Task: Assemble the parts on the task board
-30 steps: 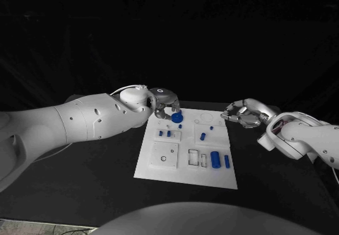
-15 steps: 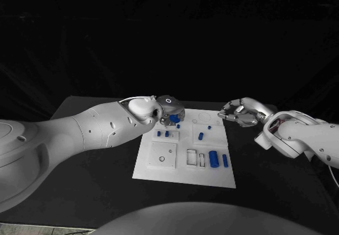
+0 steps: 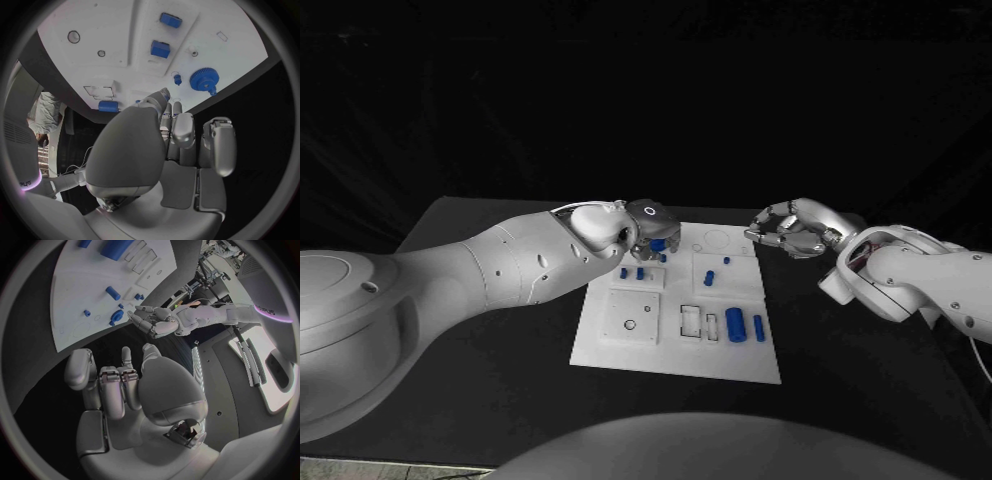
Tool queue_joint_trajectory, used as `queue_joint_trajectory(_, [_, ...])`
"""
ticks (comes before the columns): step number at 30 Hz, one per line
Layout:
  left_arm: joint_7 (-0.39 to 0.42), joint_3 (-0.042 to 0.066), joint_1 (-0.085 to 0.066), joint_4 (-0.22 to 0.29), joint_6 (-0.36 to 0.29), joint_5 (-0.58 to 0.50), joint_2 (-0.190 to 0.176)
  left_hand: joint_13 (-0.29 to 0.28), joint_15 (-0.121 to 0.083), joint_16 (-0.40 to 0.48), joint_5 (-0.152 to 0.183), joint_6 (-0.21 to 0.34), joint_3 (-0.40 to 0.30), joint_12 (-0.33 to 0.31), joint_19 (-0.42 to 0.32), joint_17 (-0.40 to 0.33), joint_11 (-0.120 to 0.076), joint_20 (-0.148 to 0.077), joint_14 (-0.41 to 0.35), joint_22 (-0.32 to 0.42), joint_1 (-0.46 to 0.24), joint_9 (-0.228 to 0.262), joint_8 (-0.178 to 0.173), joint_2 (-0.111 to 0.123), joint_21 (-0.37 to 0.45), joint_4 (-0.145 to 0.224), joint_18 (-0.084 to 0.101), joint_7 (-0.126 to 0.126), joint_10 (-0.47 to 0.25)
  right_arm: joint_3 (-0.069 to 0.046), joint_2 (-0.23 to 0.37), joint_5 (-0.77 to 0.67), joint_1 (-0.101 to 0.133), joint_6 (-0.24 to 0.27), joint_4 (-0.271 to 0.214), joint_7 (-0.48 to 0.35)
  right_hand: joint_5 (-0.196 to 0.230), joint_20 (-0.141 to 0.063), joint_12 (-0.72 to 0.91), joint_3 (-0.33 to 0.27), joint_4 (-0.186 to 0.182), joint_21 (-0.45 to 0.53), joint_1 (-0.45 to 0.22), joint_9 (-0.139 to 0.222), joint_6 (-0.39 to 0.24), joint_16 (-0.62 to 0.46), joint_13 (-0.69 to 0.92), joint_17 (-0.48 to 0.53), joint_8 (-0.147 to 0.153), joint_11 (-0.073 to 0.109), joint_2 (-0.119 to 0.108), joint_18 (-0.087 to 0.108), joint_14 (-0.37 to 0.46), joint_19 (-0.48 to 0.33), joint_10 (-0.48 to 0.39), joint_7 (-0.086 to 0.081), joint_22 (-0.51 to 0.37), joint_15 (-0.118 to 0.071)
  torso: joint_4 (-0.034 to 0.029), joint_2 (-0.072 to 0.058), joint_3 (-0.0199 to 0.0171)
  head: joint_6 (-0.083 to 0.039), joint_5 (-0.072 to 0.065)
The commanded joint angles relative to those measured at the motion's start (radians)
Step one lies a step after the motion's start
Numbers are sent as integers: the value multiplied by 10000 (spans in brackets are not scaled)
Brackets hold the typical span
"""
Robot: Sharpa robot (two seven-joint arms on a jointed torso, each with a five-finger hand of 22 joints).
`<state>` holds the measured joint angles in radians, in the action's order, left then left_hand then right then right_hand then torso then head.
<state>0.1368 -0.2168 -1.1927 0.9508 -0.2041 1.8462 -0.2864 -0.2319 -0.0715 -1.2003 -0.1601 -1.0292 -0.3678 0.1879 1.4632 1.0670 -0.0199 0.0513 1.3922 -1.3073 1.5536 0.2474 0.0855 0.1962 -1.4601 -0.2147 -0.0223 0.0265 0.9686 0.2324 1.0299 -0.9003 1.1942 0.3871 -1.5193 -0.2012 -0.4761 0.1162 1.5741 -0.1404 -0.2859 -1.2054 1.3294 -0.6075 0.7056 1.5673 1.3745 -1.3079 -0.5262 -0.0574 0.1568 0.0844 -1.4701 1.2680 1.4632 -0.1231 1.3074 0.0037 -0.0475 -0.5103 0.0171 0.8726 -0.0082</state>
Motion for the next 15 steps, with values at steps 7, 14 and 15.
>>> queue_joint_trajectory(7, [-58, 65, 156, -383, 371, 231, 288, 332, 12, -37, -195, 201, -238, -312, 499, -209, 5, -4, -117, -2241, 2, -250, -212, 115, 94, 94, -71, -58, 19, -2, -14, -21, 4, -8, -7, -80, -18, 12, -33, 2, -32, -30, -53, 17, 33, 35, 1963, -2629, 26, 26, -1, 54, -1007, 88, 1076, 16, 1447, 15, -1, -7, 1, 0, -35])
queue_joint_trajectory(14, [-232, 92, 206, -675, 608, 283, 464, 461, 11, -125, -161, 73, -239, -439, 520, -208, 3, 1, -100, -2255, -127, -293, -148, 109, 56, 95, -61, -103, -41, -3, -21, -19, 8, 8, -12, -97, -18, 14, -33, -1, -29, -25, -55, 20, 54, 35, 1963, -2629, 23, 22, -4, 54, -1007, 85, 1076, 14, 1445, 19, -3, 3, -2, 0, -62])
queue_joint_trajectory(15, [-255, 95, 218, -723, 627, 285, 492, 480, 10, -179, -149, 49, -231, -460, 533, -154, 7, 1, -72, -2264, -154, -296, -138, 109, 28, 92, -54, -110, -54, -3, -21, -19, 9, 12, -13, -100, -18, 14, -33, -1, -29, -25, -55, 20, 54, 35, 1963, -2629, 23, 22, -4, 54, -1007, 85, 1076, 14, 1445, 19, -7, 3, 0, 0, -62])
